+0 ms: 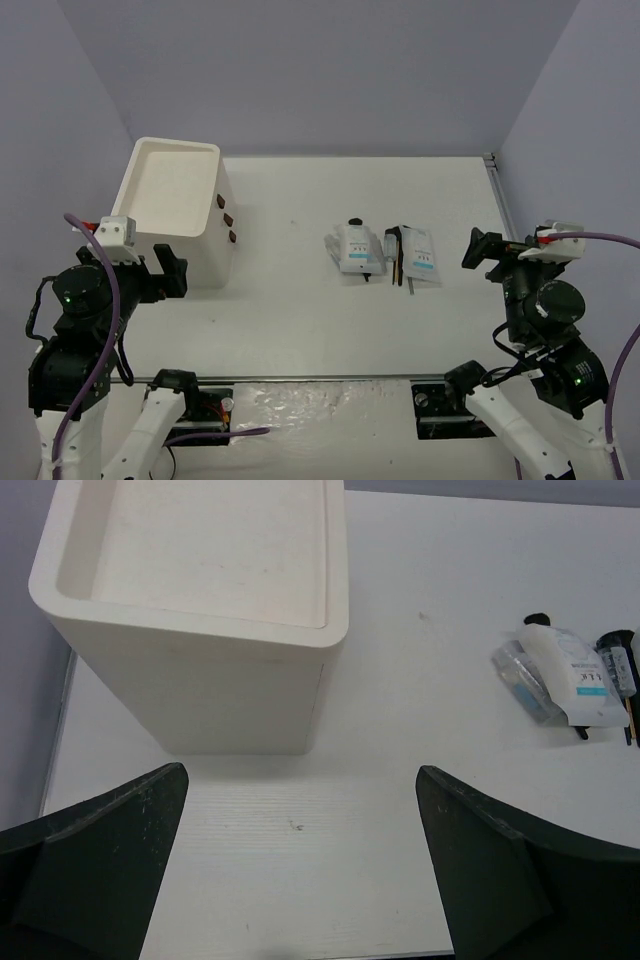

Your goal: Organize the makeup

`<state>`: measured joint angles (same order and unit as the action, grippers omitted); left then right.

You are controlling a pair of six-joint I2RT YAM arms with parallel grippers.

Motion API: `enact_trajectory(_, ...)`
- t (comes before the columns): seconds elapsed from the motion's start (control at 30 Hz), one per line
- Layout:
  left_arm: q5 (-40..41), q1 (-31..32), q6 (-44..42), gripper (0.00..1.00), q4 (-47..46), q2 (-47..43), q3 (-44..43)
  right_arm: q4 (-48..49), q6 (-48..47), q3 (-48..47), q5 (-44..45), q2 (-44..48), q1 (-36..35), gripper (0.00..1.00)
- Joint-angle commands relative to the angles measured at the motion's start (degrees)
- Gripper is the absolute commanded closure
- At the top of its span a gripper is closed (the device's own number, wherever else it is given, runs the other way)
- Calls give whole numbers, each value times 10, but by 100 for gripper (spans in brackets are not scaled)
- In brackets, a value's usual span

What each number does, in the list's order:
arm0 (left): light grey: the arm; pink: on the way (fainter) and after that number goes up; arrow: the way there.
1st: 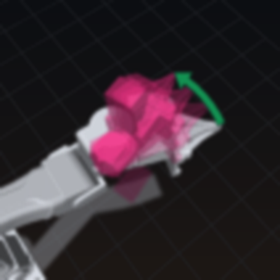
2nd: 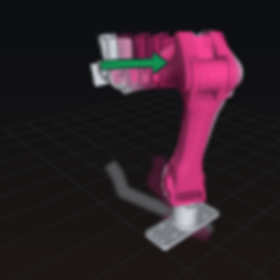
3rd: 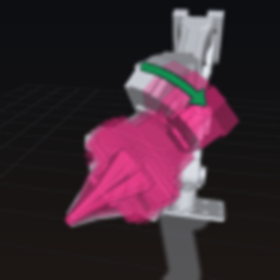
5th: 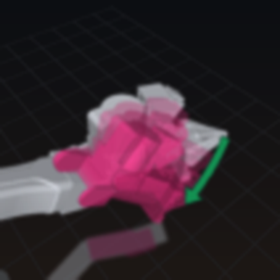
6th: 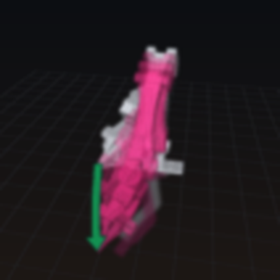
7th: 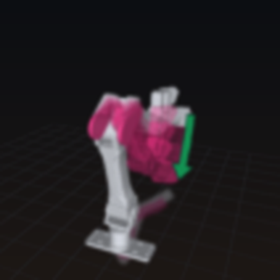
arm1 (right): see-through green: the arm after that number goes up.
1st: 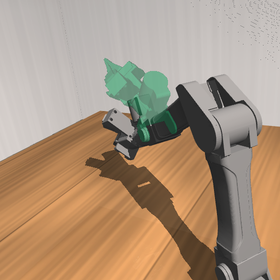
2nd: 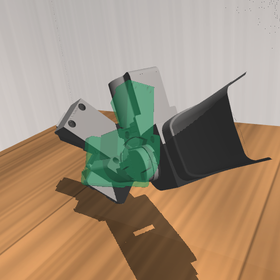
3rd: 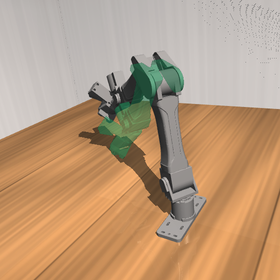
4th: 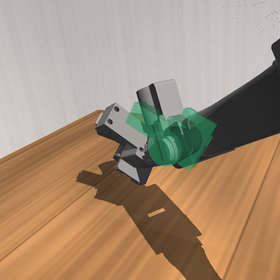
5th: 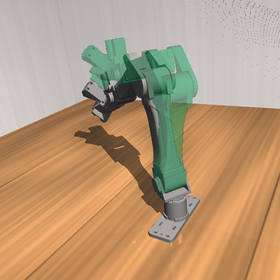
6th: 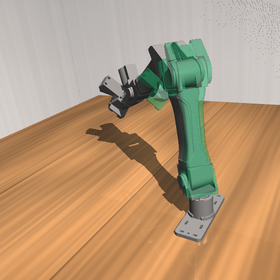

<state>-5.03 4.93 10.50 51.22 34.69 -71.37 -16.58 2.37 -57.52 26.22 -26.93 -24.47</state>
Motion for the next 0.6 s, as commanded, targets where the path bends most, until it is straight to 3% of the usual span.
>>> enact_trajectory(0.0, -11, 4, 2, 3, -25, 26, -15, 28, -17, -3, -1, -2, -4, 0)
enact_trajectory(0.2, -24, 4, 11, 3, -38, 32, -2, 26, -8, -12, -78, -29, -3, 0)
enact_trajectory(0.57, -103, 5, 34, 3, -67, 60, 17, 30, 100, -15, -100, -241, -4, 0)
